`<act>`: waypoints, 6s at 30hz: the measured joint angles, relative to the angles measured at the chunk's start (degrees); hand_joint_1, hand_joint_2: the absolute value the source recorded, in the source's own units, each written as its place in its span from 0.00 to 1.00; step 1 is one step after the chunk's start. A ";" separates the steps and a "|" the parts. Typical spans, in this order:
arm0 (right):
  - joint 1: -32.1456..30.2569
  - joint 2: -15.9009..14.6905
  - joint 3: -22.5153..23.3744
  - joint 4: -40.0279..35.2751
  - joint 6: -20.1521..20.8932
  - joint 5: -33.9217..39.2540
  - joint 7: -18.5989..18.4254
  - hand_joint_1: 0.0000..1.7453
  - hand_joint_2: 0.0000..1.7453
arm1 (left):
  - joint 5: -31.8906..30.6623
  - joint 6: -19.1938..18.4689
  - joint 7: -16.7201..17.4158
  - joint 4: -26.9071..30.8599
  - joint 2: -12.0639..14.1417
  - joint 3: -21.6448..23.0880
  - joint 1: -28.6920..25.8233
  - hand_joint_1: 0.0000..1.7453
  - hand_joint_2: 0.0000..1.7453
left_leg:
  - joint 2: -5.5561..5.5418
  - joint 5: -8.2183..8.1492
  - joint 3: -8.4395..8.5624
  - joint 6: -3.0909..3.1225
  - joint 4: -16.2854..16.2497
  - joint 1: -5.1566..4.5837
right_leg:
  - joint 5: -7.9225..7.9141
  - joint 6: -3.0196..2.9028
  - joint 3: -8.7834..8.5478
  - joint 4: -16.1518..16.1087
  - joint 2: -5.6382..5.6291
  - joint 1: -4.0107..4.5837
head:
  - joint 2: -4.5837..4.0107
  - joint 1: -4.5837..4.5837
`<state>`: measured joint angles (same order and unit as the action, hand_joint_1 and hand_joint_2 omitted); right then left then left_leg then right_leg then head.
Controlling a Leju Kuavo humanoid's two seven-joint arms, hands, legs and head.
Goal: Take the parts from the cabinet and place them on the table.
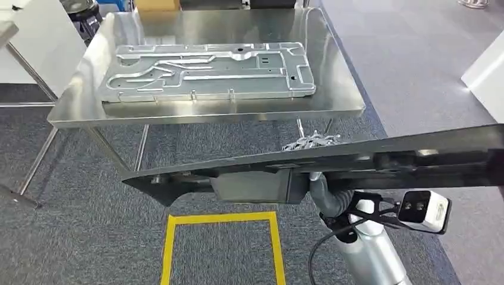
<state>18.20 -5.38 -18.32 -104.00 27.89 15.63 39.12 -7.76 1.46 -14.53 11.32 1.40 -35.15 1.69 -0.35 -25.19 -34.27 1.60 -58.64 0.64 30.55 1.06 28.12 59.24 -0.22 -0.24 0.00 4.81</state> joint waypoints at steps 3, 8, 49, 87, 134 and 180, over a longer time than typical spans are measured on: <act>0.61 0.22 0.15 -0.68 0.04 0.02 -0.37 1.00 1.00 | 0.06 0.00 -0.04 0.00 0.00 -0.44 0.30 0.00 1.00 | -0.03 -1.01 1.15 0.63 0.00 -0.04 | 2.91 0.57 6.22 10.09 0.03 -0.15 | 0.00 0.00; 0.58 0.37 0.20 -0.92 0.04 0.02 -0.59 1.00 1.00 | 0.11 0.02 0.00 -0.02 -0.04 -0.76 0.12 0.00 1.00 | -0.32 -3.98 4.77 0.31 0.00 -0.05 | 1.09 0.38 11.27 8.61 0.06 -0.09 | 0.00 0.00; -0.58 0.92 1.46 -3.17 0.76 0.18 -0.37 1.00 1.00 | -0.96 0.07 -0.09 -0.02 -1.11 -1.62 0.57 0.00 1.00 | -0.21 -8.00 1.59 -2.92 -11.47 -0.07 | -5.82 -3.20 4.93 -2.27 -0.13 0.22 | 0.00 -0.28; 48.17 5.94 -4.84 57.52 -47.53 -104.09 -45.49 1.00 1.00 | -7.13 -1.73 -2.95 -0.02 -0.59 -4.85 1.58 0.00 1.00 | 0.06 1.61 -1.99 -2.42 -1.23 -0.38 | -4.69 -2.17 6.64 -0.21 -0.47 0.23 | 0.00 -0.31; 41.82 22.10 -11.45 87.14 -28.57 -90.09 -41.08 0.00 0.00 | -12.37 -4.00 -4.68 -0.02 -2.93 -5.31 2.03 0.00 0.00 | 0.31 0.62 -0.38 -1.91 0.17 0.01 | -5.57 -1.20 7.24 -0.30 -0.10 0.13 | 0.00 -0.31; -27.44 7.15 48.92 8.92 -50.95 -48.29 -3.28 0.00 0.00 | -14.67 -7.93 -8.87 0.02 -2.43 -14.71 0.08 0.00 0.00 | -0.20 -6.21 8.74 -1.43 2.37 -0.67 | -9.65 -0.92 9.97 -0.75 0.27 -0.26 | 0.00 -0.35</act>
<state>-9.24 1.77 30.61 -95.07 -23.06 -32.66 35.85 -22.43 -6.47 -23.41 11.34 -1.03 -49.86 1.77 -0.55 -31.40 -25.53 0.16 -56.26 -0.03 20.90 0.14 38.09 58.49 0.05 -0.51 0.00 4.46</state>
